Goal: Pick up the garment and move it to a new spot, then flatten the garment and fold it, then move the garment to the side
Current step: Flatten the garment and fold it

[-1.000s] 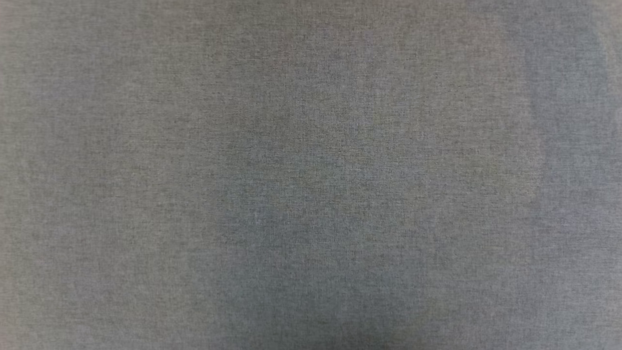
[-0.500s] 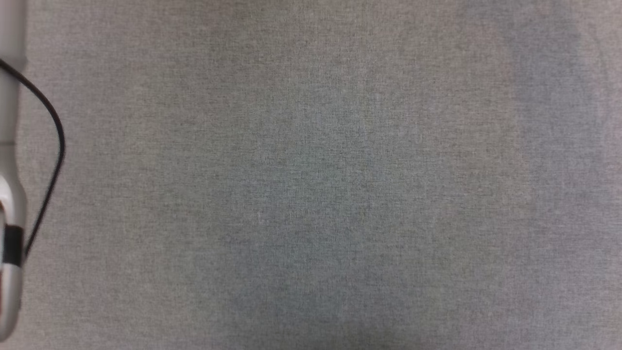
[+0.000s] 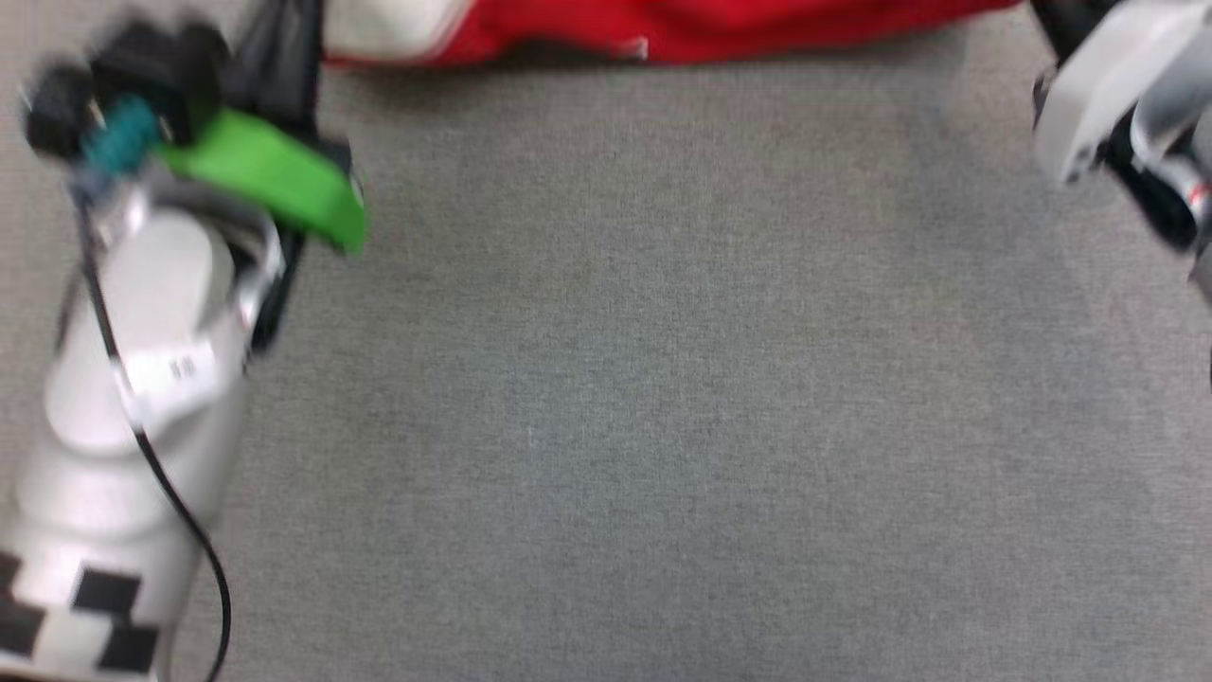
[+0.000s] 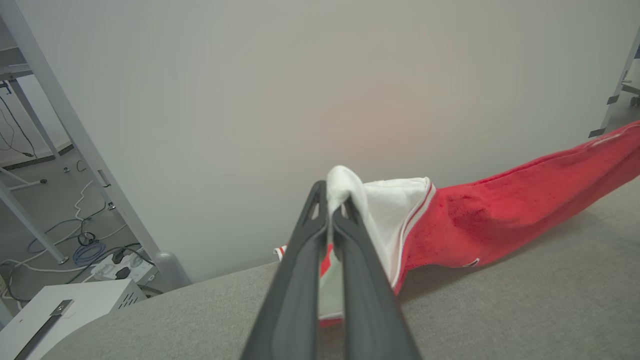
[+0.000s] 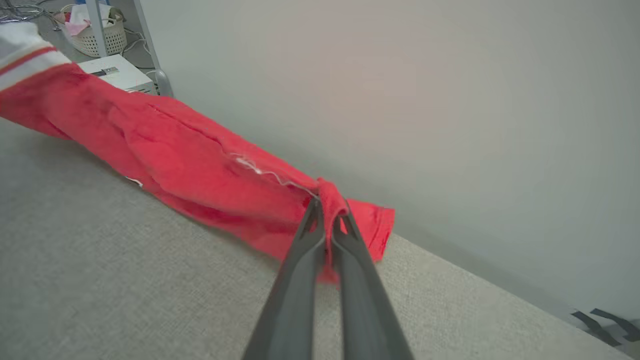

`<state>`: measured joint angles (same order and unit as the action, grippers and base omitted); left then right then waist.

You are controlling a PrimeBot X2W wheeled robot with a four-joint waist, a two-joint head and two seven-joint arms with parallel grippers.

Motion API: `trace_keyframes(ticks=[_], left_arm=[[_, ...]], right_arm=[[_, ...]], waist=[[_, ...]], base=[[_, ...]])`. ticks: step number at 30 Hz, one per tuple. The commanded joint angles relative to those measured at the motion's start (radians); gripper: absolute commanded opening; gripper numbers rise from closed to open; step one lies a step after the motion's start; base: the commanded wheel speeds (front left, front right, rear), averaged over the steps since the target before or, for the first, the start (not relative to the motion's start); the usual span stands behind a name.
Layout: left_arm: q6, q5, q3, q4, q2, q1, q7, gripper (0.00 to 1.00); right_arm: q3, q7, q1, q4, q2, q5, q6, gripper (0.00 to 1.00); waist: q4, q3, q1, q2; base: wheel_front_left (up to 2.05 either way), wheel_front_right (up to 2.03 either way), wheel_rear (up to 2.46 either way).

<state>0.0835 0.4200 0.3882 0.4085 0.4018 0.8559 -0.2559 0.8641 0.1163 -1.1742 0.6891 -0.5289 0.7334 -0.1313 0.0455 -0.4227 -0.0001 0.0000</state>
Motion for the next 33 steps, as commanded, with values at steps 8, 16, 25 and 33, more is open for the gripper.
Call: trace_keyframes(ticks=[8, 16, 25, 33], left_arm=[[-0.033, 0.036, 0.044, -0.087, 0.004, -0.35, 0.008, 0.0], [-0.048, 0.116, 0.057, -0.125, 0.022, -0.617, 0.048, 0.0], [-0.082, 0.19, 0.076, -0.146, 0.008, -0.869, 0.066, 0.0], [-0.11, 0.239, 0.084, -0.177, -0.001, -1.026, 0.073, 0.0]], right_arm=[[0.081, 0.003, 0.287, -0.084, -0.08, 0.085, 0.001, 0.0], [0.084, 0.024, 0.518, -0.1, -0.118, 0.135, 0.001, 0.0], [0.062, 0.04, 0.754, -0.139, -0.143, 0.162, 0.001, 0.0], [-0.01, 0.034, 0.95, -0.195, -0.165, 0.158, 0.001, 0.0]], waist=[[0.023, 0.189, 0.0001, 0.0], [0.013, 0.304, 0.0001, 0.0], [0.014, 0.398, 0.0001, 0.0], [0.027, 0.45, 0.0001, 0.0]], base=[[0.0, 0.0, 0.0], [0.0, 0.0, 0.0], [0.0, 0.0, 0.0], [0.0, 0.0, 0.0]])
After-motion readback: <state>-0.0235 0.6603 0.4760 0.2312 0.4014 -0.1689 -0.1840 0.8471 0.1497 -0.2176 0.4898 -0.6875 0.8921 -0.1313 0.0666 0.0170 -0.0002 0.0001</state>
